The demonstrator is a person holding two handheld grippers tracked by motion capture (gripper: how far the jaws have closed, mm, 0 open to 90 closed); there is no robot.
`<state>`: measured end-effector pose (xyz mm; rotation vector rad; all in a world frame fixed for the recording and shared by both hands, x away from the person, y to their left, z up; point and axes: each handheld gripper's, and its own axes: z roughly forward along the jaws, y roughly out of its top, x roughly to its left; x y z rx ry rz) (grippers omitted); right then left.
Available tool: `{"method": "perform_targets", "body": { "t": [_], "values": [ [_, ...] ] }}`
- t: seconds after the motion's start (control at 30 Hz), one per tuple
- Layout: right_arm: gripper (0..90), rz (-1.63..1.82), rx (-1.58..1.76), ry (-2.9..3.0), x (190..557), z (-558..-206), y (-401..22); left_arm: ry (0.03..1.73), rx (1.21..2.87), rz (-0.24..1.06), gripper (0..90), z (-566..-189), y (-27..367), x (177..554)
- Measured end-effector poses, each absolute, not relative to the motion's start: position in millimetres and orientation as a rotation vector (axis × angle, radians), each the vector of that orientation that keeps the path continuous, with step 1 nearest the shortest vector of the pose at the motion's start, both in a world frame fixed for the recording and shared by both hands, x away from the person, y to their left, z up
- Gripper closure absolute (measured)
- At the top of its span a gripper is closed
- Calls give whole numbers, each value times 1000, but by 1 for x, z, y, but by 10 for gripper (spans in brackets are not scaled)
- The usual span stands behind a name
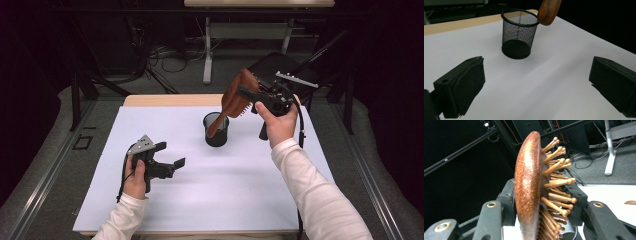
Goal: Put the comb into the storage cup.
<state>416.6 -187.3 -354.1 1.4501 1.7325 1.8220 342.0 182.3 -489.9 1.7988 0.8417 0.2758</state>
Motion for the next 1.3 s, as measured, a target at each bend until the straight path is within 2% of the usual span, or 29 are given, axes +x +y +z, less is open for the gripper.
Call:
{"method": "perform_targets", "body": {
  "t": [0.53,1.3],
  "values": [
    [516,1757,1424,1696,432,-349,-184,894,1772,303,4,-490,187,342],
    [515,1615,1401,1710,451,-369,-173,888,1802,288,4,-493,185,342]
  ]
}}
